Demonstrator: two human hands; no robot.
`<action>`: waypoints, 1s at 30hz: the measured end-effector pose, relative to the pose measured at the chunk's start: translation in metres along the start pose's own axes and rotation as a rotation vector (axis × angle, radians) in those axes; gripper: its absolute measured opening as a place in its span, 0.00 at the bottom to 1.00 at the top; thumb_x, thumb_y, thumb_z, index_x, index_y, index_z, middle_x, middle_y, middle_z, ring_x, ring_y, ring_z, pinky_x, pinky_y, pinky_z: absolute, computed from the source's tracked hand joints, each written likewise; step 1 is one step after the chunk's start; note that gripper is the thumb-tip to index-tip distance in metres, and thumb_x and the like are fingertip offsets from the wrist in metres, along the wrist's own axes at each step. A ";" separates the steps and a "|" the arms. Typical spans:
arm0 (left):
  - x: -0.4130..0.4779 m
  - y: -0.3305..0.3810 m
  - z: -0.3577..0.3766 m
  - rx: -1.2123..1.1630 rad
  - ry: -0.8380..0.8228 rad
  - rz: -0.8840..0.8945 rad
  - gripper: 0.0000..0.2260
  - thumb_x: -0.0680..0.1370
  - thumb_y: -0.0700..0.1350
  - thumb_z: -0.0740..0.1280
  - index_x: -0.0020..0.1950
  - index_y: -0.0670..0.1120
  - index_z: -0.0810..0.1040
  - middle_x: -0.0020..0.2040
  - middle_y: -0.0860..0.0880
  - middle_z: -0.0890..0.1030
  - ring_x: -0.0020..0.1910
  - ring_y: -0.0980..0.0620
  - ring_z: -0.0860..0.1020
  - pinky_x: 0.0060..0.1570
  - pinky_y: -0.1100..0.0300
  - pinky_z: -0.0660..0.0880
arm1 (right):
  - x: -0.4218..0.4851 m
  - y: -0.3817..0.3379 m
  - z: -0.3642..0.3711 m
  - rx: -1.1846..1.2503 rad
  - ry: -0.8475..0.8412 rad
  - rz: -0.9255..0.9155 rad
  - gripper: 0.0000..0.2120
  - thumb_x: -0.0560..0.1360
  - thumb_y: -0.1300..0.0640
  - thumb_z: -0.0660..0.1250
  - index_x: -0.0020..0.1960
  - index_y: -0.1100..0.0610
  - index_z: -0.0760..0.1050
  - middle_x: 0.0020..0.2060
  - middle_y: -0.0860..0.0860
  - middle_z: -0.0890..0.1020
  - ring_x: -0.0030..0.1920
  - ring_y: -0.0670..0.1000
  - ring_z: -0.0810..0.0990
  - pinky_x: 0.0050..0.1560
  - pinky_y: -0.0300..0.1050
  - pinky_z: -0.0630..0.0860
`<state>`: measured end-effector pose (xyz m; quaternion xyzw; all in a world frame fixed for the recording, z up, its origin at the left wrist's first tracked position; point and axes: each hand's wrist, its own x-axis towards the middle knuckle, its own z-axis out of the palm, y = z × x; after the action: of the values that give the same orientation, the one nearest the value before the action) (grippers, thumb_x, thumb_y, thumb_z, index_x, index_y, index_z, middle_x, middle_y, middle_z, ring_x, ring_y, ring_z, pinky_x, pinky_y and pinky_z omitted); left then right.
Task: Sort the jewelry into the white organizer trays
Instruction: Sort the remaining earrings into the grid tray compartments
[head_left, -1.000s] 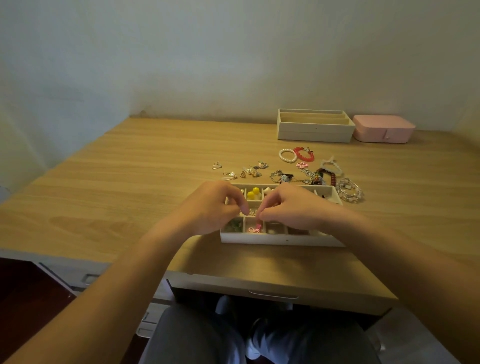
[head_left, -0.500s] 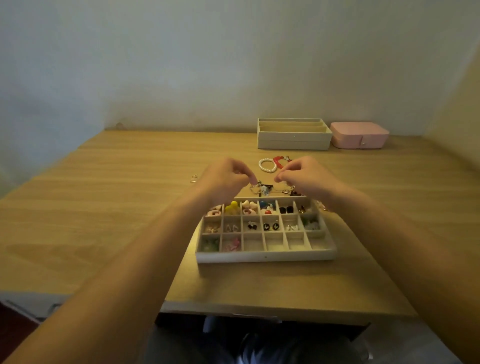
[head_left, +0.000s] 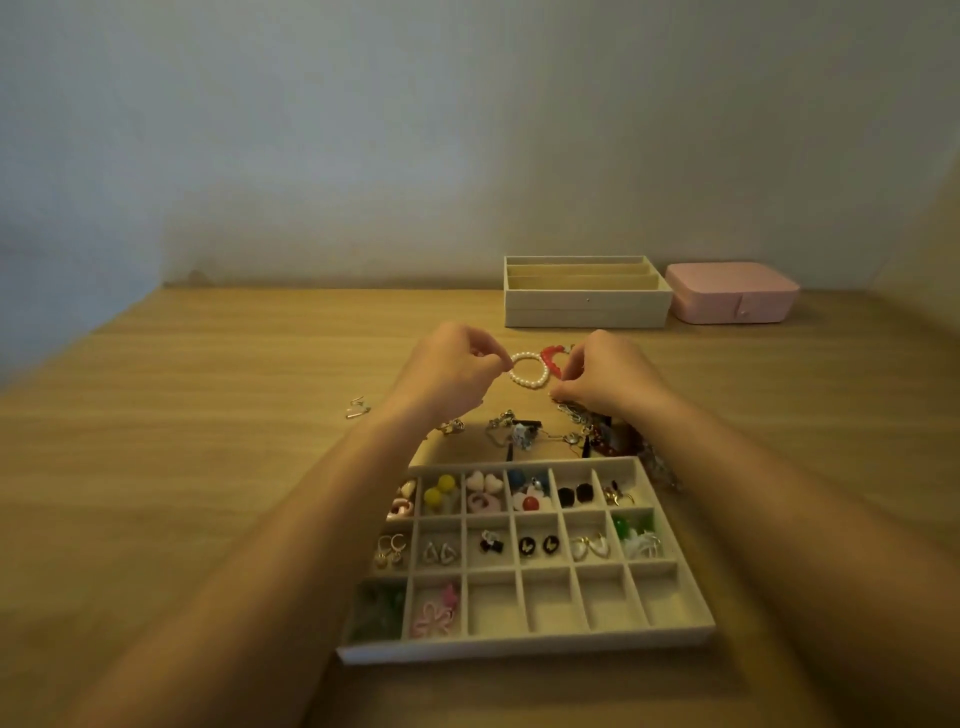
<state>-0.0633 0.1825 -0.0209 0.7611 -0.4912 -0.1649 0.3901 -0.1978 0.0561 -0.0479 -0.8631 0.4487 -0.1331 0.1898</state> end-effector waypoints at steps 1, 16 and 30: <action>0.001 -0.002 0.000 -0.009 0.000 0.008 0.09 0.80 0.41 0.64 0.49 0.50 0.83 0.45 0.52 0.79 0.41 0.55 0.77 0.28 0.69 0.70 | 0.002 0.000 0.001 -0.014 0.004 0.009 0.07 0.72 0.51 0.78 0.42 0.52 0.82 0.40 0.48 0.83 0.43 0.47 0.81 0.51 0.52 0.82; -0.024 -0.024 -0.022 0.051 0.147 0.290 0.09 0.80 0.41 0.66 0.53 0.53 0.83 0.46 0.58 0.81 0.41 0.58 0.78 0.40 0.66 0.76 | -0.014 -0.015 -0.019 0.633 -0.066 -0.078 0.05 0.75 0.59 0.75 0.50 0.55 0.83 0.46 0.49 0.86 0.48 0.46 0.83 0.46 0.42 0.77; -0.029 -0.016 -0.018 -0.445 0.092 0.274 0.08 0.76 0.40 0.73 0.54 0.46 0.83 0.44 0.49 0.85 0.43 0.50 0.84 0.41 0.58 0.82 | -0.051 -0.035 -0.016 1.394 -0.287 -0.063 0.15 0.69 0.59 0.73 0.56 0.61 0.81 0.45 0.57 0.86 0.44 0.52 0.86 0.42 0.43 0.83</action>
<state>-0.0556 0.2191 -0.0257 0.5899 -0.5230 -0.1795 0.5884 -0.2073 0.1131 -0.0212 -0.5623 0.2045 -0.2794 0.7509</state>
